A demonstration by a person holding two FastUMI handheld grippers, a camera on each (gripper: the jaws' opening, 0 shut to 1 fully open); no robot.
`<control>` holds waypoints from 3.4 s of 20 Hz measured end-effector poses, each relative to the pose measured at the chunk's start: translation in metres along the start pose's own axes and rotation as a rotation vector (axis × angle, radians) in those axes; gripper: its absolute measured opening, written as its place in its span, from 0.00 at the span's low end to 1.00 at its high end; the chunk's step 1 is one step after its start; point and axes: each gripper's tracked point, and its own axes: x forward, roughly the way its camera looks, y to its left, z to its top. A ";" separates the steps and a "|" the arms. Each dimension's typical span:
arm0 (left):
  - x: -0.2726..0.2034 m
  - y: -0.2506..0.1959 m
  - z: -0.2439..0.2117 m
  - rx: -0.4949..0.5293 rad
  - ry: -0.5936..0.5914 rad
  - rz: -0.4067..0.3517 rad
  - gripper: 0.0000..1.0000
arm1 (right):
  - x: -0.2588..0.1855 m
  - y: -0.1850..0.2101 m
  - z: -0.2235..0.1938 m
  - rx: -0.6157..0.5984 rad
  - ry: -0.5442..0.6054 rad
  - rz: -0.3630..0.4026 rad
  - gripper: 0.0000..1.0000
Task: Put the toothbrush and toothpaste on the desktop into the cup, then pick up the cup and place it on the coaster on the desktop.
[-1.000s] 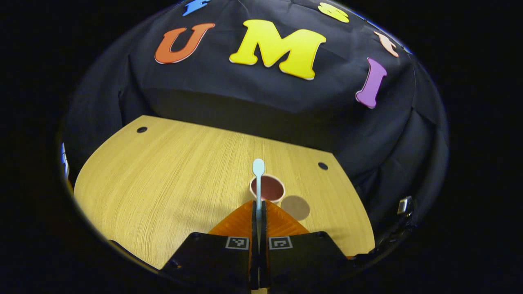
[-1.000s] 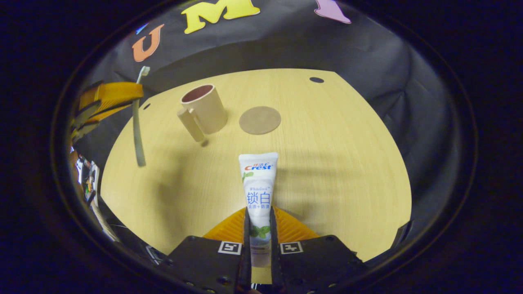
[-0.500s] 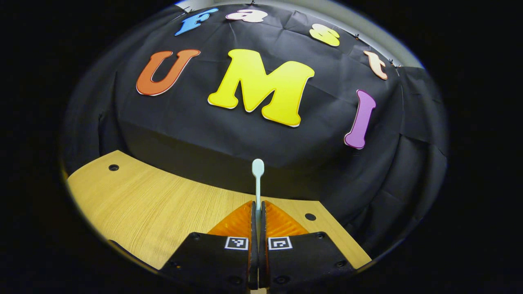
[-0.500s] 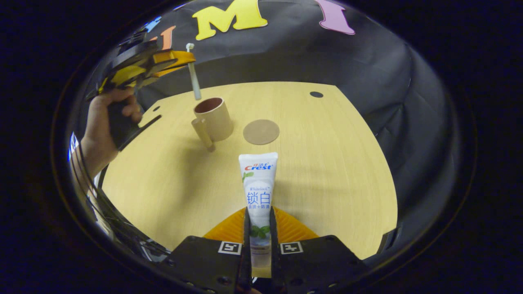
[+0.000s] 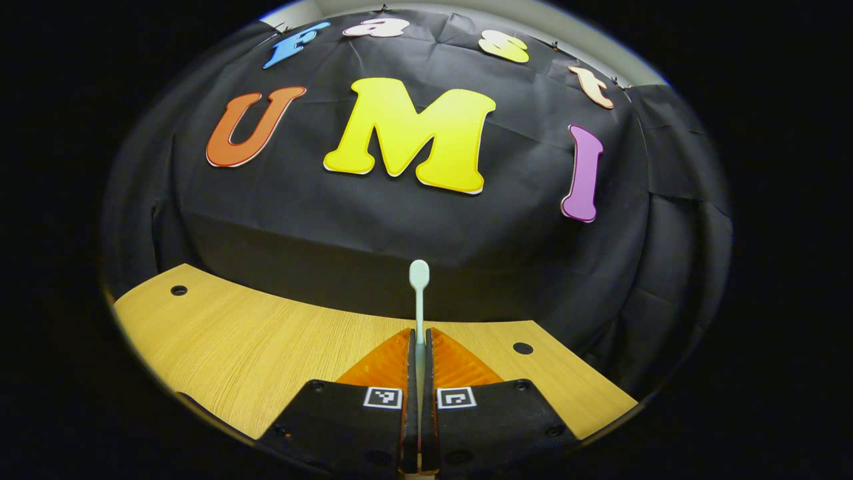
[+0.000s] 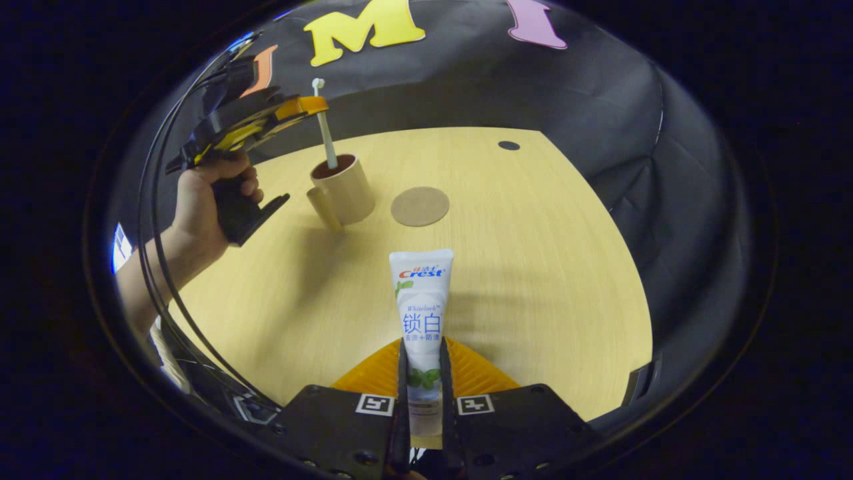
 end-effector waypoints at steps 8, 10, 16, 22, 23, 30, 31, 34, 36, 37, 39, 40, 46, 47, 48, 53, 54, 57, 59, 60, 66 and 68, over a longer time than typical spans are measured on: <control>-0.019 0.005 0.004 0.040 -0.014 0.032 0.85 | 0.005 0.000 0.003 -0.012 -0.014 -0.006 0.19; -0.025 0.011 0.012 0.047 -0.033 0.057 0.98 | 0.003 0.007 0.005 -0.026 -0.030 0.007 0.19; -0.072 0.029 0.045 0.074 -0.063 0.117 0.98 | 0.003 0.024 0.052 -0.073 -0.179 0.038 0.19; -0.141 0.065 0.073 0.049 -0.080 0.230 0.98 | 0.018 0.074 0.155 -0.110 -0.404 0.132 0.19; -0.151 0.070 0.075 0.047 -0.078 0.249 0.98 | 0.021 0.086 0.174 -0.122 -0.444 0.154 0.19; -0.191 0.100 0.082 0.020 -0.056 0.367 0.98 | 0.043 0.154 0.266 -0.212 -0.735 0.262 0.19; -0.195 0.105 0.082 0.019 -0.056 0.384 0.98 | 0.048 0.161 0.269 -0.211 -0.755 0.277 0.19; -0.204 0.112 0.082 0.008 -0.055 0.411 0.98 | 0.067 0.168 0.269 -0.213 -0.776 0.286 0.23; -0.204 0.114 0.081 0.008 -0.048 0.424 0.98 | 0.077 0.168 0.267 -0.209 -0.786 0.283 0.23; -0.206 0.115 0.080 0.009 -0.044 0.428 0.98 | 0.082 0.168 0.266 -0.207 -0.780 0.283 0.22; -0.207 0.118 0.078 0.008 -0.042 0.433 0.98 | 0.089 0.167 0.263 -0.204 -0.770 0.280 0.24; -0.207 0.119 0.078 0.007 -0.037 0.435 0.98 | 0.092 0.166 0.262 -0.200 -0.766 0.278 0.24; -0.204 0.118 0.073 -0.013 -0.022 0.434 0.98 | 0.089 0.164 0.253 -0.208 -0.742 0.281 0.38; -0.204 0.117 0.074 -0.013 -0.025 0.430 0.98 | 0.082 0.164 0.253 -0.202 -0.748 0.293 0.38; -0.203 0.114 0.075 -0.011 -0.028 0.424 0.98 | 0.077 0.162 0.252 -0.194 -0.751 0.295 0.49; -0.198 0.104 0.078 -0.019 -0.038 0.392 0.98 | 0.054 0.150 0.245 -0.171 -0.743 0.277 0.86; -0.197 0.102 0.077 -0.022 -0.035 0.385 0.98 | 0.049 0.147 0.242 -0.171 -0.739 0.272 0.87; -0.195 0.092 0.074 -0.029 -0.019 0.358 0.98 | 0.025 0.133 0.235 -0.176 -0.739 0.249 0.94; -0.194 0.086 0.074 -0.039 -0.013 0.337 0.98 | 0.005 0.120 0.230 -0.173 -0.742 0.225 0.94; -0.192 0.082 0.075 -0.046 -0.009 0.322 0.98 | -0.005 0.112 0.226 -0.176 -0.738 0.207 0.94; -0.182 0.054 0.050 -0.116 0.172 0.222 0.98 | -0.070 0.047 0.203 -0.154 -0.711 0.100 0.94; -0.173 0.037 0.026 -0.159 0.313 0.153 0.98 | -0.087 0.024 0.188 -0.153 -0.681 0.080 0.94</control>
